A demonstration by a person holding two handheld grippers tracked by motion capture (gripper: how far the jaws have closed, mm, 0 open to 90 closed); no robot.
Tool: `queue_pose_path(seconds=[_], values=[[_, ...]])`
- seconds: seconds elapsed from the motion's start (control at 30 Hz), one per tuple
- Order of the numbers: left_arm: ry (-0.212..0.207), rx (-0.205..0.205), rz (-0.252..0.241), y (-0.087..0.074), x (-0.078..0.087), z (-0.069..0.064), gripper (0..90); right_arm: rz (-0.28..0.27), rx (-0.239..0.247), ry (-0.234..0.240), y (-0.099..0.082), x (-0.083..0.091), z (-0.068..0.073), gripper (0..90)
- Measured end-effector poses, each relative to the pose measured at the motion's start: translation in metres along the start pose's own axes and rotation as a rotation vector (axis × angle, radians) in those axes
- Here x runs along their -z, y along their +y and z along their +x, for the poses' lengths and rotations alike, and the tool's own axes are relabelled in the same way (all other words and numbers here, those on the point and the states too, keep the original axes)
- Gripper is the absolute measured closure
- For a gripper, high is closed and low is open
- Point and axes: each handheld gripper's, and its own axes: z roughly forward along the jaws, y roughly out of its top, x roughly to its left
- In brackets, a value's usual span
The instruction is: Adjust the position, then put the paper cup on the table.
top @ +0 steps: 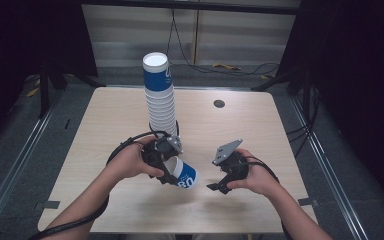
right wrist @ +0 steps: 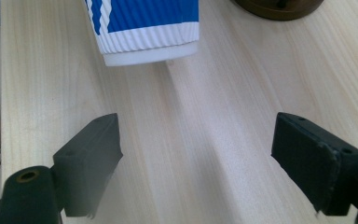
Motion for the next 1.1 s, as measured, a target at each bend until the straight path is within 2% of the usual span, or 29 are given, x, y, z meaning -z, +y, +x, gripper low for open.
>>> queue_pose_path(seconds=[0.27, 0.37, 0.43, 0.47, 0.5, 0.6, 0.73, 0.9, 1.1], values=[[0.004, -0.002, 0.041, 0.001, 0.002, 0.000, 18.4, 0.000, -0.008, 0.002, -0.002, 0.002, 0.000, 15.0], [0.007, 0.024, 0.058, 0.001, 0.001, -0.002, 18.4, 0.005, -0.005, -0.004, -0.003, 0.001, -0.001, 14.9], [0.003, 0.011, 0.070, 0.002, 0.001, -0.001, 18.3, 0.006, -0.014, -0.004, -0.004, 0.000, -0.001, 14.8], [0.003, 0.028, 0.075, 0.002, 0.001, -0.002, 18.3, 0.005, -0.011, -0.005, -0.004, 0.000, -0.001, 14.8], [0.002, 0.007, 0.085, 0.002, 0.001, -0.001, 18.3, 0.005, -0.010, -0.006, -0.004, 0.000, -0.001, 14.8], [0.005, 0.015, 0.095, 0.003, 0.000, -0.002, 18.1, 0.008, -0.011, -0.001, -0.005, 0.001, -0.001, 14.8], [0.012, -0.006, 0.137, 0.007, -0.002, -0.003, 17.9, 0.011, -0.013, -0.007, -0.006, 0.003, -0.002, 14.8], [0.007, -0.006, 0.163, 0.009, -0.006, -0.004, 17.2, 0.016, -0.013, -0.012, -0.007, 0.004, -0.003, 14.8], [-0.001, -0.032, 0.201, 0.011, -0.016, -0.004, 15.6, 0.015, -0.013, -0.004, -0.010, 0.002, -0.003, 14.8]])
